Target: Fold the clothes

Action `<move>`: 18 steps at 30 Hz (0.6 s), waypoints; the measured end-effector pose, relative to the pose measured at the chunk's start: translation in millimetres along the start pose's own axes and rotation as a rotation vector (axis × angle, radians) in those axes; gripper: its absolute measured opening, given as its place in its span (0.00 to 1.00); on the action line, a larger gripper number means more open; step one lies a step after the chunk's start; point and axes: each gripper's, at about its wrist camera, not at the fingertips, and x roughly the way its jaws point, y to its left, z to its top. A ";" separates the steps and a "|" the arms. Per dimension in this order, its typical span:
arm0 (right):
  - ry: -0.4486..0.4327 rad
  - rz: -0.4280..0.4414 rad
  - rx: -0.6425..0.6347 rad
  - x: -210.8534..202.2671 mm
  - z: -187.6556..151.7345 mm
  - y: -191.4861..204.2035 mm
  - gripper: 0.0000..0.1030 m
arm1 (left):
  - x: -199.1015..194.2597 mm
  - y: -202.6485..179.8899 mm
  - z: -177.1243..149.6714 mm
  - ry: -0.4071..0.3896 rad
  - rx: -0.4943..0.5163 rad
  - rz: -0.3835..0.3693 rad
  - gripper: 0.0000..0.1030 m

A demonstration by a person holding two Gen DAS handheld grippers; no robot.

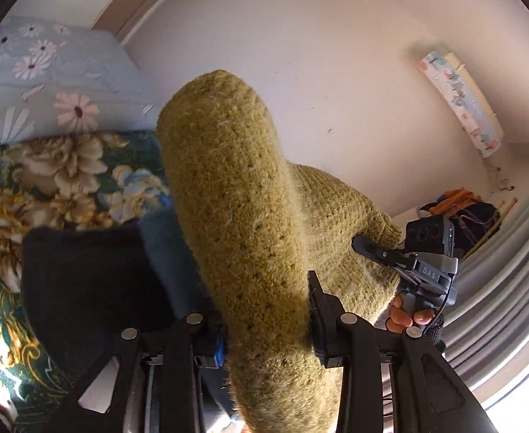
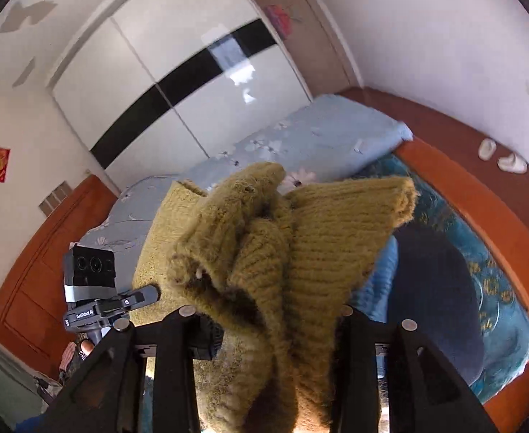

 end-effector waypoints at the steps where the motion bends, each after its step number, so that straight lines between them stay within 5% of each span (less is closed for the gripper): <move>1: 0.027 -0.017 0.043 12.5 -6.1 -20.3 0.42 | 9.4 11.2 -7.6 0.014 -0.014 0.016 0.38; 6: -0.011 0.039 0.060 13.0 -15.3 -39.3 0.42 | 16.5 26.6 -18.1 0.006 -0.038 -0.018 0.43; 12: -0.056 0.097 0.074 13.2 -26.0 -60.1 0.49 | 9.2 6.4 -14.7 0.030 0.019 0.040 0.52; 14: -0.059 0.028 0.027 7.2 -27.0 -50.0 0.66 | 4.4 8.0 -12.9 0.049 0.021 0.078 0.59; 18: -0.044 -0.041 0.027 -7.8 -29.8 -44.4 0.72 | -18.5 17.4 -6.5 0.025 0.005 0.139 0.73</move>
